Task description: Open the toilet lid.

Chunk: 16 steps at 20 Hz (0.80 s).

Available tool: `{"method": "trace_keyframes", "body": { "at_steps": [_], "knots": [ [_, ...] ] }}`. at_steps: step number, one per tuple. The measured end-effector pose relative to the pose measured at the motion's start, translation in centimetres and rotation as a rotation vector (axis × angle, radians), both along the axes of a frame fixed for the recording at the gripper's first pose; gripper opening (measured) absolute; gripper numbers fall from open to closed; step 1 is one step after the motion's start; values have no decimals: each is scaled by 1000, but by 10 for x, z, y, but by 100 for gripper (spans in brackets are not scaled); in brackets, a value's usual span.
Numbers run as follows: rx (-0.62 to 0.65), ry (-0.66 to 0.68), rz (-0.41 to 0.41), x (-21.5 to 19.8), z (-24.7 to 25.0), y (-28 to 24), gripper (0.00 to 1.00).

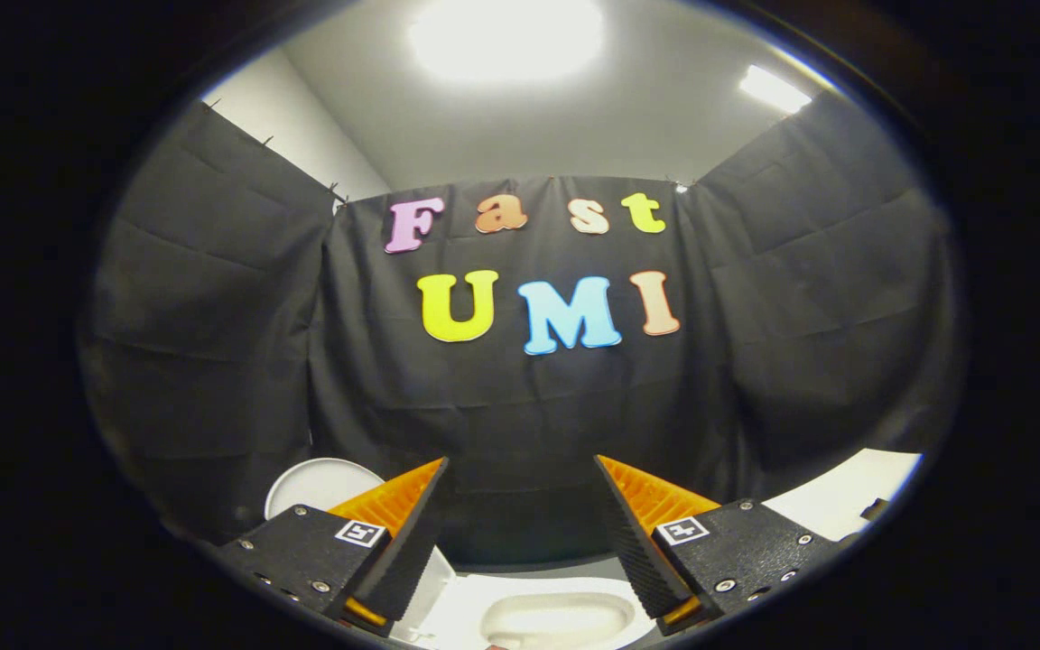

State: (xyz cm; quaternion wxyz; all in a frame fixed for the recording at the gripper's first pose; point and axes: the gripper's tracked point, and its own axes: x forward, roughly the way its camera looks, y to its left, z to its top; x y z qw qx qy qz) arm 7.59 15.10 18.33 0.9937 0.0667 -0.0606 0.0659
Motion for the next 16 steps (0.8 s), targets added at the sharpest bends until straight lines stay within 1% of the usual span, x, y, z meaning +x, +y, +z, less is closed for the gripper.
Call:
{"method": "trace_keyframes", "body": {
  "at_steps": [3, 7, 9, 12, 16],
  "knots": [
    [-16, 10, -35, -13, -22, -48, 93],
    [-91, 52, -60, -31, -55, -92, 93],
    [-122, 60, -60, -42, -66, -104, 93],
    [-161, 79, -82, -59, -88, -125, 93],
    [-113, 87, -86, -82, -102, -136, 94]
  ]
}}
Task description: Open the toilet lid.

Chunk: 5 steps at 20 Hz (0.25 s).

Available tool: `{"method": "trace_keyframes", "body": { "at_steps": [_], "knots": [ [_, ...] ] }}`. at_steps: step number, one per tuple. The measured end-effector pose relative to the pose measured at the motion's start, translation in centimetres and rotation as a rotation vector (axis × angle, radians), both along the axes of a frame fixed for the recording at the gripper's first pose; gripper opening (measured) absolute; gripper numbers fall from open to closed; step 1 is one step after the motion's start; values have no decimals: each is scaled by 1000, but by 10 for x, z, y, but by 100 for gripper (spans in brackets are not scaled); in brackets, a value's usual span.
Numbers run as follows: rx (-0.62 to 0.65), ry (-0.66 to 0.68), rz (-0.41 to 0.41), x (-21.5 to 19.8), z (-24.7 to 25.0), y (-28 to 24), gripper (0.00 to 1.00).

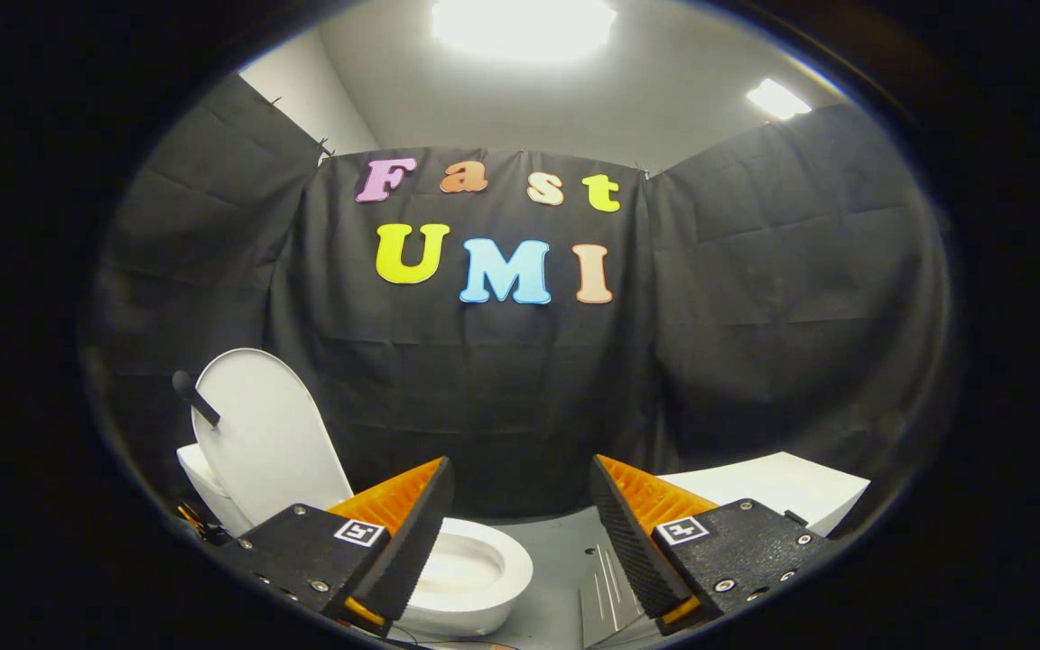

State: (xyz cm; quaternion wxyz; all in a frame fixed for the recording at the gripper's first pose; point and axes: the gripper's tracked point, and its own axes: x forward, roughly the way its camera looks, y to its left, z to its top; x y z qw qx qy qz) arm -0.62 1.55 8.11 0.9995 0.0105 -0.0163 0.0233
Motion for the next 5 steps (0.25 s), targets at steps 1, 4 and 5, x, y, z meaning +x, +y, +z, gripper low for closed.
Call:
{"method": "trace_keyframes", "body": {
  "at_steps": [1, 4, 5],
  "knots": [
    [3, -7, -6, -6, -2, -2, 93],
    [11, -39, -10, -24, -6, -5, 93],
    [20, -53, -10, -27, -7, -5, 93]
  ]
}}
